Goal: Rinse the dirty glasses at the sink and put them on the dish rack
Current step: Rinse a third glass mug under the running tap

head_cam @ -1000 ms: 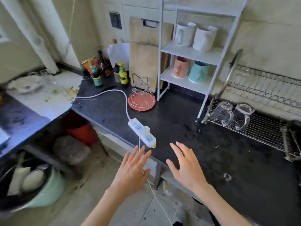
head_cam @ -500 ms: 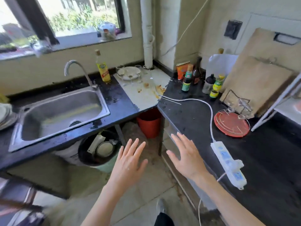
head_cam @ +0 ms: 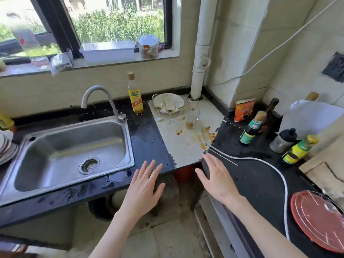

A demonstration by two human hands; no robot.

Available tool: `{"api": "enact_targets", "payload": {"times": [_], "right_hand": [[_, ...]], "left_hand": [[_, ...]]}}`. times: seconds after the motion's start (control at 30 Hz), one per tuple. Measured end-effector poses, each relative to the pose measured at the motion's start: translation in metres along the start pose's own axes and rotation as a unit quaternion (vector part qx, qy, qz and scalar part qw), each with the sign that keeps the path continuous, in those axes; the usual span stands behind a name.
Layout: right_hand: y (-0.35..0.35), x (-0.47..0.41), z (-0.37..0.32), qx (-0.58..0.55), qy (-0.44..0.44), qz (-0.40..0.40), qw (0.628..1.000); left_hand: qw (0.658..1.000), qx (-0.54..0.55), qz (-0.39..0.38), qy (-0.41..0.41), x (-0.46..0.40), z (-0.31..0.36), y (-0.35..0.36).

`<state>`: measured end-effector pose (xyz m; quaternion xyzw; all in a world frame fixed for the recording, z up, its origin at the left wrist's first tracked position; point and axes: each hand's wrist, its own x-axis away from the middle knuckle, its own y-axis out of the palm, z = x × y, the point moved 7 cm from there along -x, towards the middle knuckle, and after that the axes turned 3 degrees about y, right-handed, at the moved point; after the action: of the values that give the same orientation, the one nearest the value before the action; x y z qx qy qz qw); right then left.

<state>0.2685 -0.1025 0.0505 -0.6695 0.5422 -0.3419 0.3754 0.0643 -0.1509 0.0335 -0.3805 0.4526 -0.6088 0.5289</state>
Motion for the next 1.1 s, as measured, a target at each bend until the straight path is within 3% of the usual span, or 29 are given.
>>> {"api": "enact_targets", "payload": {"times": [0.2, 0.47, 0.8, 0.97, 1.1], "right_hand": [[0.010, -0.101, 0.009, -0.006, 0.031, -0.020, 0.999], [0.029, -0.225, 0.032, 0.006, 0.102, -0.024, 0.994], [0.059, -0.326, 0.100, -0.100, 0.269, -0.086, 0.954], [0.078, -0.339, 0.112, -0.225, 0.264, -0.133, 0.928], [0.084, -0.324, 0.114, -0.370, 0.266, -0.133, 0.880]], "left_hand": [[0.999, 0.008, -0.045, 0.010, -0.089, -0.038, 0.018], [0.997, 0.017, -0.042, 0.063, -0.217, -0.082, 0.017], [0.997, 0.023, -0.067, 0.035, -0.272, -0.100, 0.038], [0.995, 0.051, -0.086, -0.028, -0.270, -0.099, 0.052], [0.991, 0.070, -0.098, -0.050, -0.265, -0.092, 0.058]]}}
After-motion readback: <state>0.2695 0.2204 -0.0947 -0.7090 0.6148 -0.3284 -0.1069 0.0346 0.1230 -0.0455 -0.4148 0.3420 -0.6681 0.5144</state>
